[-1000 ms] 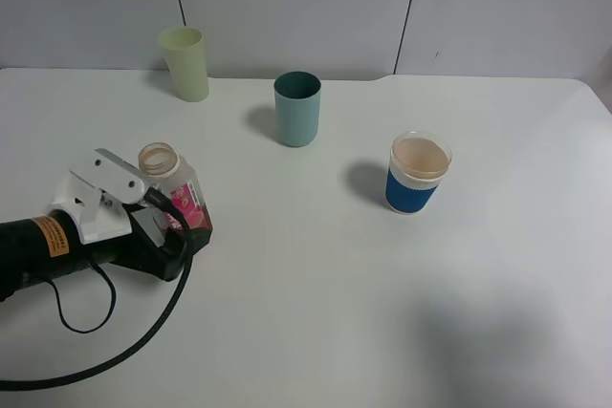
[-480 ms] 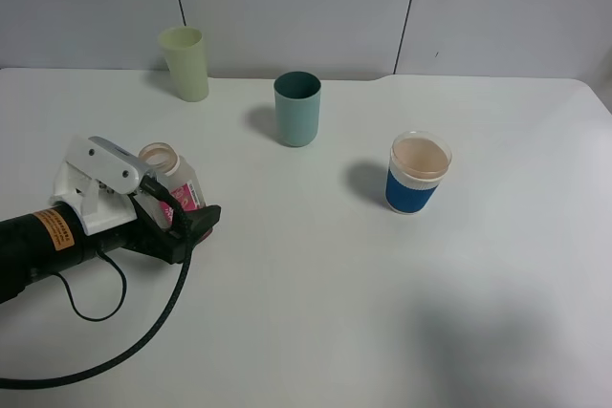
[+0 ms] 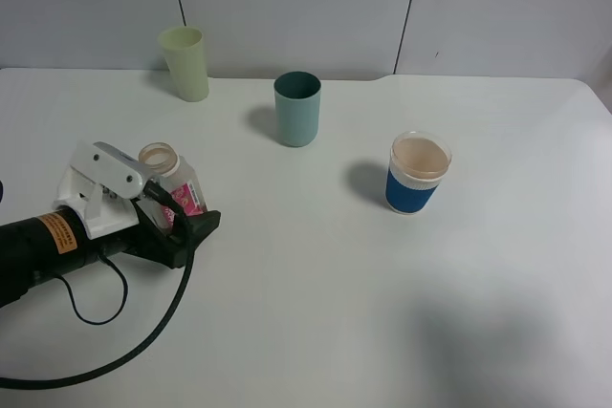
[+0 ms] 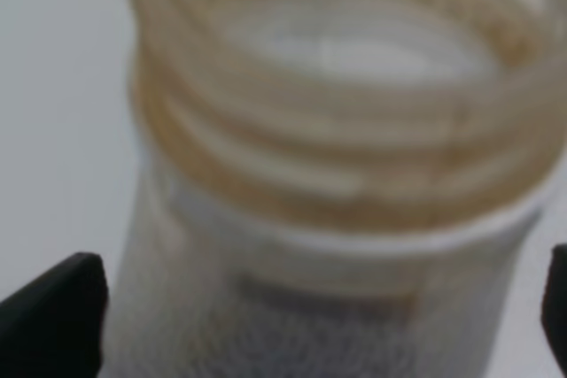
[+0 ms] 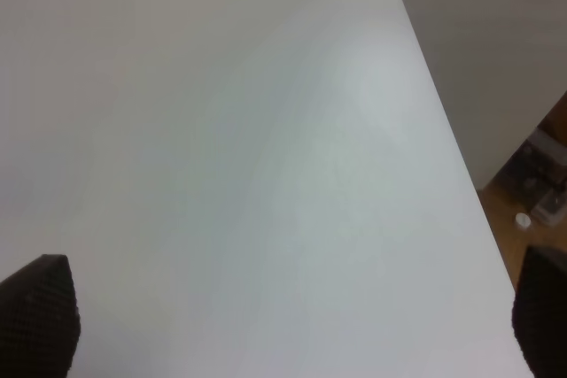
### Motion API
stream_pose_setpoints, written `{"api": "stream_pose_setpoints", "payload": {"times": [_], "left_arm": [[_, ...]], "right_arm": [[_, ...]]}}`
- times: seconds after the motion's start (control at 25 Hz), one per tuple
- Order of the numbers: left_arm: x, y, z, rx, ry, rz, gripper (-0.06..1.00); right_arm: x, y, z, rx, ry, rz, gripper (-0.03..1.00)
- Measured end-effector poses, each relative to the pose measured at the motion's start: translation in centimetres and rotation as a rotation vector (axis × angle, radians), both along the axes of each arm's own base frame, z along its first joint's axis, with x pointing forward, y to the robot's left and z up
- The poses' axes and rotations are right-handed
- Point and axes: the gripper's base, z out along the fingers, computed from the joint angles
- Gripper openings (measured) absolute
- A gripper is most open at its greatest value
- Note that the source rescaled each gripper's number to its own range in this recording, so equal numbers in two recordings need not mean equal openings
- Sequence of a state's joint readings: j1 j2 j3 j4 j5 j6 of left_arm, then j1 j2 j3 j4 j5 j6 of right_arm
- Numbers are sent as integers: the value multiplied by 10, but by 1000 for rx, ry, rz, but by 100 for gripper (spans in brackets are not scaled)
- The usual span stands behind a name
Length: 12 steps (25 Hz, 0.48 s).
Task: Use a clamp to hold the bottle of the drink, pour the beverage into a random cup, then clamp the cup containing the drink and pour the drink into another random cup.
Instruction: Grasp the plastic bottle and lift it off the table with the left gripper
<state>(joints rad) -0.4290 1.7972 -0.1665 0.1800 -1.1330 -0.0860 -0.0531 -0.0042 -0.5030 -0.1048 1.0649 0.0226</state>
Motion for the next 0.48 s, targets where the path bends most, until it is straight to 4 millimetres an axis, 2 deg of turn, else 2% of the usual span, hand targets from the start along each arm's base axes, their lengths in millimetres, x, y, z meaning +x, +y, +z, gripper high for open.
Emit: {"api": "stream_pose_setpoints", "payload": {"times": [0.08, 0.12, 0.2, 0.32, 0.4, 0.48], "left_arm": [[0, 0, -3, 3, 10, 0, 83], [0, 0, -3, 2, 9, 0, 76], [0, 0, -4, 1, 9, -2, 57], [0, 0, -3, -3, 4, -2, 19], [0, 0, -3, -2, 1, -3, 1], [0, 0, -3, -3, 0, -3, 0]], "right_arm": [[0, 0, 0, 0, 0, 0, 100], [0, 0, 0, 0, 0, 0, 100], [0, 0, 0, 0, 0, 0, 100], [0, 0, 0, 0, 0, 0, 100], [0, 0, 0, 0, 0, 0, 100], [0, 0, 0, 0, 0, 0, 100]]}}
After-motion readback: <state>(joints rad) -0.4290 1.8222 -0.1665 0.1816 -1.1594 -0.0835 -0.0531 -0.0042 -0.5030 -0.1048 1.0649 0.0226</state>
